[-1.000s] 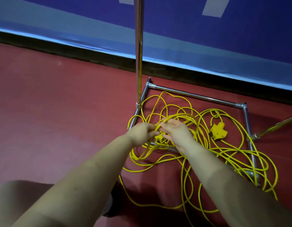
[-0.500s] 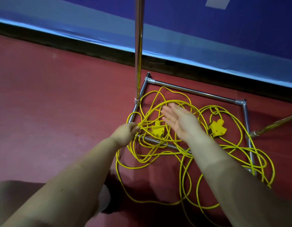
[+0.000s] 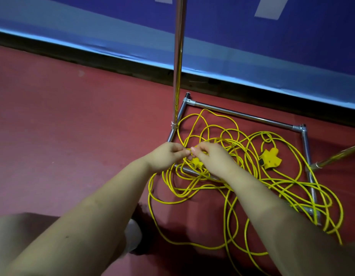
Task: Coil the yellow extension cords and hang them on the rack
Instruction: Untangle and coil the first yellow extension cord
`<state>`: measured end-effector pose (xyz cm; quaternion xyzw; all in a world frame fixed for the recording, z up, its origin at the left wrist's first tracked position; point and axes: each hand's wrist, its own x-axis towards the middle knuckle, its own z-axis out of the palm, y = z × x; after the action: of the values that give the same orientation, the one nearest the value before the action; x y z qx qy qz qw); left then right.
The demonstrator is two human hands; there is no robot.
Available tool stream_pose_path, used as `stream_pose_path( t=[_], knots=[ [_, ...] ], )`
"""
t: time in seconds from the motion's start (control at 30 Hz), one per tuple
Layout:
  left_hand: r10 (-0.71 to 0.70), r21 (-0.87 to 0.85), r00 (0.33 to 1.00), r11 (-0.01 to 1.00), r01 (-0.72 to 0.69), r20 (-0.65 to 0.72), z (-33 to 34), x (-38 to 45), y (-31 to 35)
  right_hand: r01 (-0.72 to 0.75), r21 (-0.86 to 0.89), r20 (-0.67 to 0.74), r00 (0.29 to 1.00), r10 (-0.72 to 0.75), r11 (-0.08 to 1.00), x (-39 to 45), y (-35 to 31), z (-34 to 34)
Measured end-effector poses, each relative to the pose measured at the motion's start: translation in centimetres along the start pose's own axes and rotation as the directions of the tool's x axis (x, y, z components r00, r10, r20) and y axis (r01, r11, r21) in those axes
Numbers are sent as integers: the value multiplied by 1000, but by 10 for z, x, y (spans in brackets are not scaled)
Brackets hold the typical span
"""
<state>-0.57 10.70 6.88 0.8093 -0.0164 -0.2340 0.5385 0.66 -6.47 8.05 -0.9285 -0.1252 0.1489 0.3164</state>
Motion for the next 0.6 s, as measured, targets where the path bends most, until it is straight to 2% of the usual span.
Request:
stream_pose_path(
  t=[0.07,0.17,0.23,0.27,0.3,0.43,0.6],
  knots=[
    [-64,-146,993,988,48,-101,-5,0,-6,-28,202,-13,999,31,979,2,-3,-10],
    [-169,-128,937,983,135,-306,-17,1,-28,-40,480,-98,990,100,876,2,-6,-11],
    [-226,-101,926,974,205,-301,-21,2,-44,-78,666,-94,978,187,742,4,-6,-6],
    [-243,-87,929,970,228,-278,-21,2,-49,-89,697,-93,972,214,712,5,-4,-4],
    [-259,-64,931,966,251,-259,-19,4,-54,-92,689,-100,970,221,718,7,-2,-3],
    [-321,90,911,931,353,-258,-22,20,-80,-80,507,-139,975,172,858,23,8,3],
    [-419,167,870,868,468,-262,-33,48,-124,-168,240,-139,969,205,956,55,33,36]
  ],
)
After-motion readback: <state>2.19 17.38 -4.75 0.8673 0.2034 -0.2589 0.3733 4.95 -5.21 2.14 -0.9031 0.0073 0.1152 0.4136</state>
